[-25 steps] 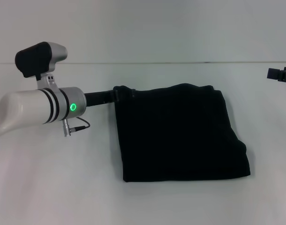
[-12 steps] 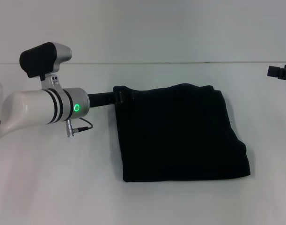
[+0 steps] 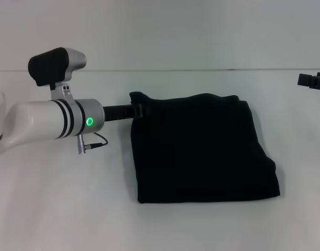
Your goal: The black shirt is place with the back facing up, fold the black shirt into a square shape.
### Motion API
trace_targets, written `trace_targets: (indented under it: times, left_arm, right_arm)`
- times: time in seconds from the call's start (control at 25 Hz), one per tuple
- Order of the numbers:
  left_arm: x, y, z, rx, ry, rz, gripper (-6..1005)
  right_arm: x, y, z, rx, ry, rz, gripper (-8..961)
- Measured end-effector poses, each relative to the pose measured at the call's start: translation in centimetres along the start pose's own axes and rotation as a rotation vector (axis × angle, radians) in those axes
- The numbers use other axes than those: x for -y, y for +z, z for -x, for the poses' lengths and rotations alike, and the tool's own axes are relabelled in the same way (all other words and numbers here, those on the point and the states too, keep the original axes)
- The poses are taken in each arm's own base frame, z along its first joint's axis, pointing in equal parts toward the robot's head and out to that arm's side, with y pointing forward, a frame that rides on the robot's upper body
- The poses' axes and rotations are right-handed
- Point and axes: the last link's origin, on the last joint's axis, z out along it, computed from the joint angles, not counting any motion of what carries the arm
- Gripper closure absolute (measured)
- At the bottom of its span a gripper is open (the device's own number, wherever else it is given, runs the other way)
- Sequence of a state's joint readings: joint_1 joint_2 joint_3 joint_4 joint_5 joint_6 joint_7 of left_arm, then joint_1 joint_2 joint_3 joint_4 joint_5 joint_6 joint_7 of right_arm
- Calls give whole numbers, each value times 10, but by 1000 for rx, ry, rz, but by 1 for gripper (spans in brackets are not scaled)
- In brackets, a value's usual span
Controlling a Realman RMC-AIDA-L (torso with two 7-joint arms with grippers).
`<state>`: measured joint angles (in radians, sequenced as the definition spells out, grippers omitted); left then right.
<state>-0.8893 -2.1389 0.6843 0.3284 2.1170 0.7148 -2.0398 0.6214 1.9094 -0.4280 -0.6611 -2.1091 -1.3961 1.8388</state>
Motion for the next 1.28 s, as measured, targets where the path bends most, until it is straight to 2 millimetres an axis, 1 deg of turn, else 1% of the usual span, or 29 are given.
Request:
trace_targets:
  times: [0.16, 0.36, 0.72, 0.92, 1.04, 1.16, 1.28]
  left_arm:
    - [-1, 0, -1, -1, 3, 4, 804]
    - [-4, 1, -4, -1, 8, 10, 925]
    - [-15, 4, -15, -1, 36, 33, 927]
    - [-14, 4, -18, -7, 51, 21, 928]
    - [-10, 0, -26, -33, 61, 9, 929]
    - [-1, -8, -36, -64, 64, -7, 902]
    - [11, -20, -44, -81, 52, -17, 783]
  right_arm:
    - [0, 1, -1, -1, 0, 1, 55]
    - [-1, 1, 0, 0, -1, 1, 55]
    - [-2, 3, 2, -1, -7, 6, 56]
    - [-2, 4, 2, -2, -8, 6, 56]
    - [-2, 4, 2, -3, -10, 6, 57]
    - [-2, 4, 3, -2, -16, 4, 57]
    - [-3, 5, 6, 2, -27, 3, 57]
